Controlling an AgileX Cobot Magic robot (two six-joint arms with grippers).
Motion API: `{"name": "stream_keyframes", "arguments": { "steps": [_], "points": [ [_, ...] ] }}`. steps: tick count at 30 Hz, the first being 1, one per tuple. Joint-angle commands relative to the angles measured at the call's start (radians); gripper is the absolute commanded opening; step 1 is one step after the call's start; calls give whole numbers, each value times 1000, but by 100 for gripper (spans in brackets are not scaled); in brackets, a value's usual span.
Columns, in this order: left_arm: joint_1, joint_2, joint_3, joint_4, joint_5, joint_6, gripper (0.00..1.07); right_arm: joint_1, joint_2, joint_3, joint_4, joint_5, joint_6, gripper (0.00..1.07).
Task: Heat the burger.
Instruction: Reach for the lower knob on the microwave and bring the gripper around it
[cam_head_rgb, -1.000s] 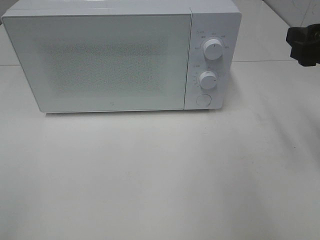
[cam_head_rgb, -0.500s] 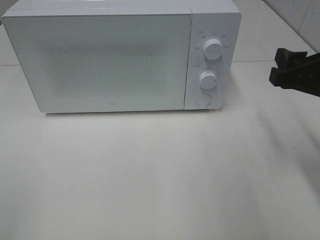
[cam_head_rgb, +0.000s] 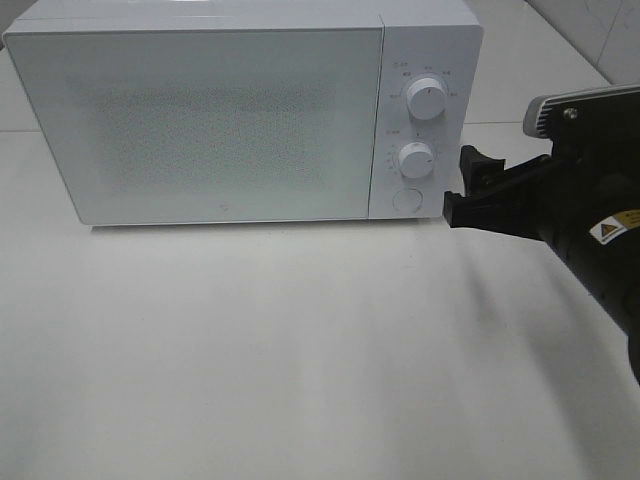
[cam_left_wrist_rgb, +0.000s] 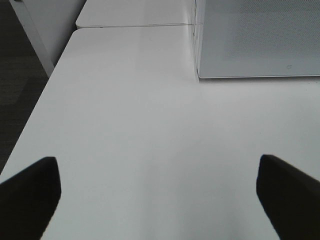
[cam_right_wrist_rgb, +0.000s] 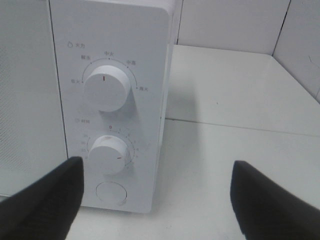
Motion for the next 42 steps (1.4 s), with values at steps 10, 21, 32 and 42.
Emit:
{"name": "stream_keyframes", "arguments": {
  "steps": [10, 21, 32, 42],
  "points": [
    [3, -24, 4, -9, -16, -4, 100, 141, 173, -120, 124, -99, -16, 76],
    [3, -24, 4, -9, -16, -4, 100, 138, 279, -233, 124, -102, -16, 76],
    [3, -24, 4, -9, -16, -4, 100, 76, 394, -344, 113, -54, -5, 76],
    [3, -24, 4, -9, -16, -4, 100, 29, 472, -403, 91, -25, 16, 76]
  ]
}}
